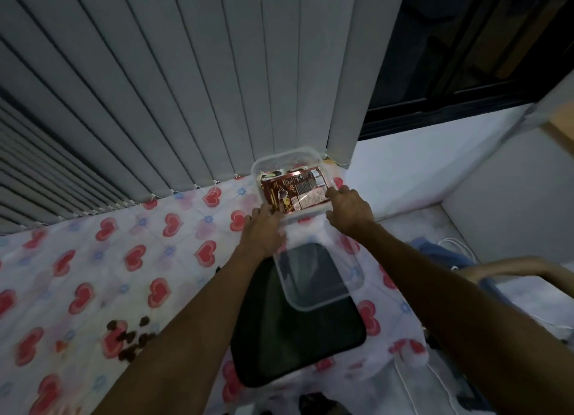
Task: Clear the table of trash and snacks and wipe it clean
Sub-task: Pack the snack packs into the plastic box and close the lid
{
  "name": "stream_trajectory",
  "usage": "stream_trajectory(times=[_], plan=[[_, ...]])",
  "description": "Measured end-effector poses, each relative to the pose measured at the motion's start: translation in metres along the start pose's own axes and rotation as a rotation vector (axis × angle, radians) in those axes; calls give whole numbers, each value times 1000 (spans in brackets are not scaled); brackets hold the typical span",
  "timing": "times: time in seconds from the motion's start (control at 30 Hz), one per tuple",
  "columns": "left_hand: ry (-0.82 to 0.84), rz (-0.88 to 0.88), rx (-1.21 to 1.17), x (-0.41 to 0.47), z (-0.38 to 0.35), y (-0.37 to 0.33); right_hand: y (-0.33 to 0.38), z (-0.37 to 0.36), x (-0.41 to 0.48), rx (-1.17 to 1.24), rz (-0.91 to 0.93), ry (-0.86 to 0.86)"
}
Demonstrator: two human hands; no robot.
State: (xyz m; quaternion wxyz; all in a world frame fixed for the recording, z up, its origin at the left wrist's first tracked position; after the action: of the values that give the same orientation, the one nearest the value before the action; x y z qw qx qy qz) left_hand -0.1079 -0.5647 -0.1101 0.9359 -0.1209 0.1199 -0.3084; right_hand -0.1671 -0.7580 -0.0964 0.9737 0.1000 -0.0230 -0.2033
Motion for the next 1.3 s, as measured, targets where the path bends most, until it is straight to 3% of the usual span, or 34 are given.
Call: stream_trajectory(times=[0.43,0.57,0.7,0.9,1.0,1.1,1.3], plan=[[71,-89,4,-93,-74,-14,-24,-32,-130,-10,-33,88],[178,-40,-47,-105,-99,-13,-49,-51,-156,-13,-170,130],[201,-72,-167,-106,-109,-16,-59,-70,-166,158,-295,184],[214,-78,-235,-107,-96,-12,-67,-51,-161,183,-351,81],[136,-147,-231,-114,-73,-14,-72,-29,-158,269,-444,35],[-32,-213,-272,-116,-38,-18,-68,-1,-152,347,-420,-105],[-224,-101,-525,-95,34,-11,-50,58,-131,604,-349,-303]])
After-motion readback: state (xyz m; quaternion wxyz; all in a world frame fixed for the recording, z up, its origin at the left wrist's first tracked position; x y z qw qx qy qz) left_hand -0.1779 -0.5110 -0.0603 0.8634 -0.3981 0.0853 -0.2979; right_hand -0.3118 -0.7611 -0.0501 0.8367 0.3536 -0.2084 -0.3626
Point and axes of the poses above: each hand's wrist, its own x-axis towards the middle knuckle, its own z-axis out of the back of the hand, y = z × x, the point moved 8 cm from there along x, towards the middle knuckle, and after that the axes turned 4 degrees about -y, right-handed, at the moved point
